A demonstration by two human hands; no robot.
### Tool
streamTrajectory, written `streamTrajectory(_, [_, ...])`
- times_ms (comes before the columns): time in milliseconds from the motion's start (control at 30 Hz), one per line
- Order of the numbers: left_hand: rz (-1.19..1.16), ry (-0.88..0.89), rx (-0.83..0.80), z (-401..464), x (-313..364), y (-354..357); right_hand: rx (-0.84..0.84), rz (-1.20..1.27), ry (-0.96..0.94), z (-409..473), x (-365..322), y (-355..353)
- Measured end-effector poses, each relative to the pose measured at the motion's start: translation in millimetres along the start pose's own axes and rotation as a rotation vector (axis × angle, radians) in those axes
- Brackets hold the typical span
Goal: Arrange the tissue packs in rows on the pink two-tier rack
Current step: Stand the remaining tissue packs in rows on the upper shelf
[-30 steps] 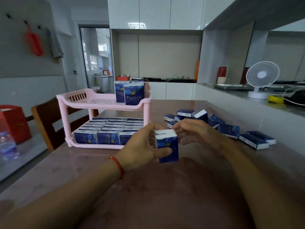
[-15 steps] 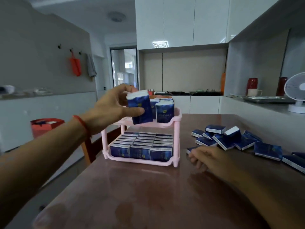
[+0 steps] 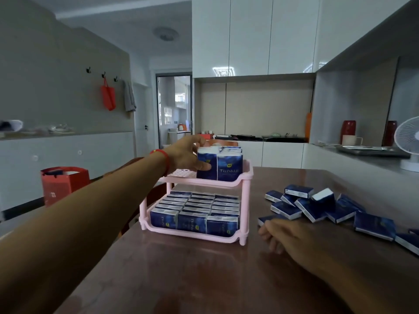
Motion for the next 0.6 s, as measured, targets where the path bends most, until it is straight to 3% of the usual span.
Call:
streamTrajectory(333, [0.053, -0.003, 0.023, 4, -12, 9, -0.030, 0.009, 0.009, 5, 2, 4])
streamTrajectory(600, [0.157, -0.043, -0.076, 7, -5, 18, -0.041, -0.015, 0.033, 7, 5, 6])
Point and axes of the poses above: each hand's wrist, its own z-axis towards the middle knuckle, its own y-axis out of the palm, x = y × z, the point moved 4 cm from there along z, towards the middle knuckle, and after that the axes turned 8 degrees about y, right-handed, at the moved point
